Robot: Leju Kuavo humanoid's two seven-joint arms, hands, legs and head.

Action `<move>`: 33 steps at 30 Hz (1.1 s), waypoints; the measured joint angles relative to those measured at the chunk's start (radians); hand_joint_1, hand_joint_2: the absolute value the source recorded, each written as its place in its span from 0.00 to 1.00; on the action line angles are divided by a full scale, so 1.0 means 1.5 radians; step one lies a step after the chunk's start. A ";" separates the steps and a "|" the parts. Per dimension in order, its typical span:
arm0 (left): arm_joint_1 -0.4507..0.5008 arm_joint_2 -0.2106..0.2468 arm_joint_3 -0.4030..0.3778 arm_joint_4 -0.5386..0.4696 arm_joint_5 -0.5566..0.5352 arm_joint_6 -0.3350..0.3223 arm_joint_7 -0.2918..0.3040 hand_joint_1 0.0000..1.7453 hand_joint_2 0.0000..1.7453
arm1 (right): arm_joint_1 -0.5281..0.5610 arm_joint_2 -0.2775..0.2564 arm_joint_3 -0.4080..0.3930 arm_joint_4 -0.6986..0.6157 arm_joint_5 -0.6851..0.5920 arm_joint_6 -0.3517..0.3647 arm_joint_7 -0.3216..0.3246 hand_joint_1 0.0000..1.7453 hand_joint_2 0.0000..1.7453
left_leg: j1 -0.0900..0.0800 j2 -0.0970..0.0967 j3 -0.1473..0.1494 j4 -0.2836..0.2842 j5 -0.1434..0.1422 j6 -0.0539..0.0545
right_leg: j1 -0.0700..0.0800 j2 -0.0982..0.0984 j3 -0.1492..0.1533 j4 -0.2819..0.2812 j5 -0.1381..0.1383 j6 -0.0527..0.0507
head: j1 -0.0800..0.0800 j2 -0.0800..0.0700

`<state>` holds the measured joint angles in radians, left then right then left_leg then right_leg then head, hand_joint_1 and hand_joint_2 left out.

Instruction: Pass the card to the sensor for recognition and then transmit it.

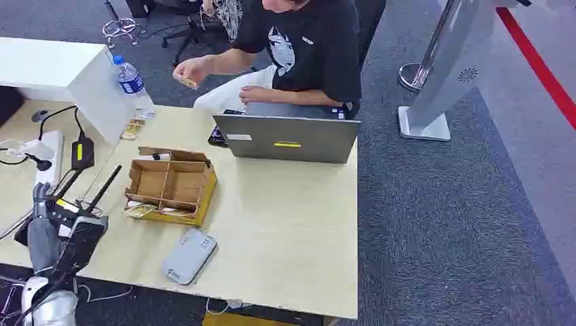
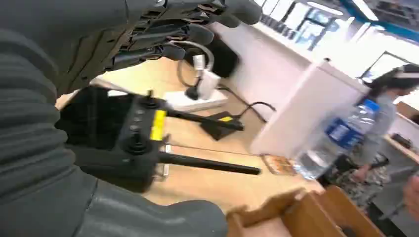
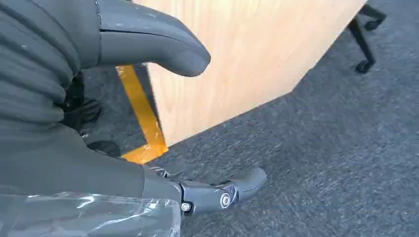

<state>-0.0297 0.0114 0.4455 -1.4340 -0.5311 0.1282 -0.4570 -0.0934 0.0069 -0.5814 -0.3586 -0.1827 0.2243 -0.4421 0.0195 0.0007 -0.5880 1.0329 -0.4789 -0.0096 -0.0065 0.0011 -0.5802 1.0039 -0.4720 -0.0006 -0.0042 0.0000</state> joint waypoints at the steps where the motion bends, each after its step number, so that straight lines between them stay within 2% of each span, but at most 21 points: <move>1: -0.009 0.005 -0.013 -0.002 -0.020 0.002 0.005 0.00 1.00 | -0.002 0.001 -0.006 0.000 0.002 0.005 -0.001 0.00 1.00 | 0.000 0.000 0.000 0.000 0.000 0.000 | 0.000 0.000 0.000 0.000 0.000 0.000 | 0.000 0.000; 12: -0.106 0.058 -0.190 -0.019 -0.193 0.022 0.051 0.00 1.00 | -0.024 0.011 -0.065 0.000 0.019 0.043 -0.001 0.00 1.00 | 0.000 0.000 0.000 0.000 0.000 0.000 | 0.000 0.000 0.000 0.000 0.001 -0.001 | 0.000 0.000; 13: -0.115 0.062 -0.205 -0.021 -0.209 0.024 0.055 0.00 0.00 | -0.026 0.013 -0.070 0.000 0.025 0.046 -0.002 0.00 1.00 | 0.000 0.000 0.000 0.000 0.000 0.000 | 0.000 0.000 0.000 0.000 0.001 -0.001 | 0.000 0.000; 17: -0.150 0.074 -0.267 -0.027 -0.269 0.032 0.074 0.00 0.00 | -0.037 0.018 -0.083 0.000 0.037 0.053 -0.006 0.00 1.00 | 0.000 0.000 0.000 0.000 0.000 0.000 | 0.000 0.000 0.000 0.000 0.001 -0.001 | 0.000 0.000; 18: -0.159 0.076 -0.281 -0.031 -0.284 0.034 0.079 0.00 1.00 | -0.040 0.019 -0.085 0.000 0.041 0.052 -0.007 0.00 1.00 | 0.000 0.000 0.000 0.000 0.000 0.000 | 0.000 0.000 0.000 0.000 0.001 -0.001 | 0.000 0.000; 29: -0.258 0.103 -0.448 -0.054 -0.459 0.044 0.138 0.00 1.00 | -0.072 0.029 -0.114 0.000 0.109 0.005 -0.023 0.00 1.00 | 0.000 0.000 0.000 0.001 0.001 0.000 | 0.000 0.000 0.000 0.000 0.001 -0.001 | 0.000 0.000; 30: -0.266 0.104 -0.462 -0.054 -0.474 0.047 0.142 0.84 1.00 | -0.075 0.030 -0.118 0.000 0.114 0.001 -0.025 0.00 1.00 | 0.000 0.000 0.000 0.001 0.001 0.000 | 0.000 0.000 0.000 0.000 0.001 -0.001 | 0.000 0.000; 31: -0.275 0.106 -0.476 -0.054 -0.489 0.049 0.146 1.00 1.00 | -0.077 0.032 -0.122 0.000 0.121 -0.005 -0.027 0.00 1.00 | 0.000 0.000 0.000 0.001 0.001 0.000 | 0.000 0.000 0.000 0.000 0.001 -0.001 | 0.000 0.000; 33: -0.291 0.109 -0.511 -0.055 -0.521 0.055 0.156 1.00 1.00 | -0.082 0.034 -0.130 0.000 0.135 -0.018 -0.029 0.00 1.00 | 0.000 0.000 0.000 0.001 0.001 0.000 | 0.000 0.000 0.000 0.000 0.001 -0.001 | 0.000 0.000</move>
<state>-0.4667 0.1747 -0.3211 -1.5160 -1.3128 0.2113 -0.2225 -0.2163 0.0572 -0.7766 -0.3586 0.0193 0.1970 -0.4856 0.0193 0.0010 -0.5887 1.0339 -0.4773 -0.0094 -0.0065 0.0017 -0.5807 1.0045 -0.4698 -0.0018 -0.0046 0.0000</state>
